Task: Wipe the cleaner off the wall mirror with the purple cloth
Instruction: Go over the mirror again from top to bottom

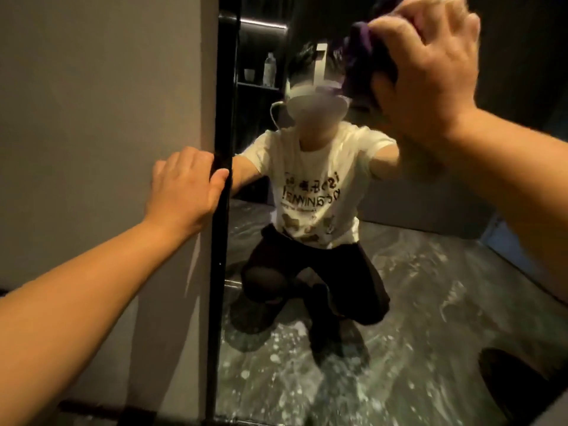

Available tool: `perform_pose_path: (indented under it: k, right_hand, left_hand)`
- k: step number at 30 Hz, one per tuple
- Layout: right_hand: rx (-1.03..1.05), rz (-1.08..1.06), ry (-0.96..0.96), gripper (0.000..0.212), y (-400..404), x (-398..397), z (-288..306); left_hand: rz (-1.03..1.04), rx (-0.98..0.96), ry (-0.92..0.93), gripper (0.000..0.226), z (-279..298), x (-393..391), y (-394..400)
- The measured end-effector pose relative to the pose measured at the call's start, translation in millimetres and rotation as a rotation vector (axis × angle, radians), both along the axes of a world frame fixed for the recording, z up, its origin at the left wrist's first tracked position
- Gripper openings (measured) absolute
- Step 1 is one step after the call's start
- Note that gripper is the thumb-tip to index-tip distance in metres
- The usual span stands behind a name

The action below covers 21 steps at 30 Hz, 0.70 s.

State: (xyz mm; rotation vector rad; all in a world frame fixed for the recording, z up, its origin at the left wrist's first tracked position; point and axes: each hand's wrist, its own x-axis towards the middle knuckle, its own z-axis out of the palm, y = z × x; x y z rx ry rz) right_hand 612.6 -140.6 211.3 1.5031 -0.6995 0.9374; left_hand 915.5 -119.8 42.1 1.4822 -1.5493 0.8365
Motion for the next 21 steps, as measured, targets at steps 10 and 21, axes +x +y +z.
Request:
perform_pose_path:
  k: [10,21]
  right_hand:
    - [0.441,0.170,1.225,0.015,-8.3,-78.0,-302.4]
    - [0.056,0.070,-0.134,0.033,-1.7,-41.4,27.3]
  left_hand:
    - [0.024,0.017,0.033,0.047,-4.4,-5.4,0.3]
    - [0.038,0.058,0.073,0.046,37.1,-9.2,2.2]
